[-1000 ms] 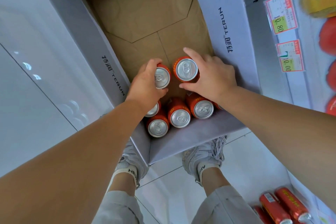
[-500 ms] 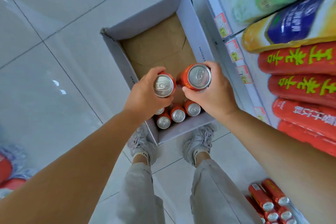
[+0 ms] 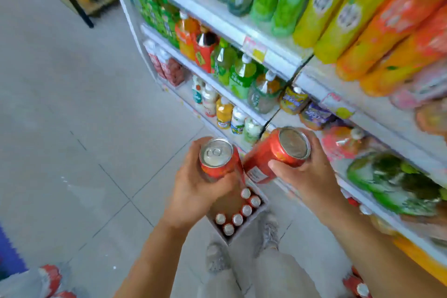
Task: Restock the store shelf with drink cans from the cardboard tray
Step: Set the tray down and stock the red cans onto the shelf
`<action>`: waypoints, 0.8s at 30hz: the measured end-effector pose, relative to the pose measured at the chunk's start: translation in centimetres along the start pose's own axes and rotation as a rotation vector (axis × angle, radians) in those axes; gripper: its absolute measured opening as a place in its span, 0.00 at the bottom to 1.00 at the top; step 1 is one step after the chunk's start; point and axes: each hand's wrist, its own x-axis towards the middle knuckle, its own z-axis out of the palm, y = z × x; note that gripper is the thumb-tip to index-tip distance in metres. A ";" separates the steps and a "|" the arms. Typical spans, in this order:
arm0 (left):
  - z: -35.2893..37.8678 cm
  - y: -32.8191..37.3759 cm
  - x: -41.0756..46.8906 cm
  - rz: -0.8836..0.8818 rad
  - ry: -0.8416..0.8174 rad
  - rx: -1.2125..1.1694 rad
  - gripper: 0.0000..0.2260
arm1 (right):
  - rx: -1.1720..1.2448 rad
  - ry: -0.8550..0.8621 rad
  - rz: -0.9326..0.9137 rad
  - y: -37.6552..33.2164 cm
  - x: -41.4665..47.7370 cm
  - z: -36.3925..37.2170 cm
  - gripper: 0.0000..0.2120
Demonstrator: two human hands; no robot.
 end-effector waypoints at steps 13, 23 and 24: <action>13.6 19.0 -6.0 0.300 -0.424 -0.103 0.29 | 0.159 0.550 -0.212 -15.0 -12.7 -12.7 0.25; 26.1 27.5 -6.7 0.511 -0.506 -0.082 0.23 | 0.033 0.647 -0.294 -20.1 -13.7 -27.0 0.17; 27.4 28.1 -6.5 0.522 -0.479 -0.087 0.23 | 0.011 0.671 -0.297 -20.6 -13.2 -28.7 0.16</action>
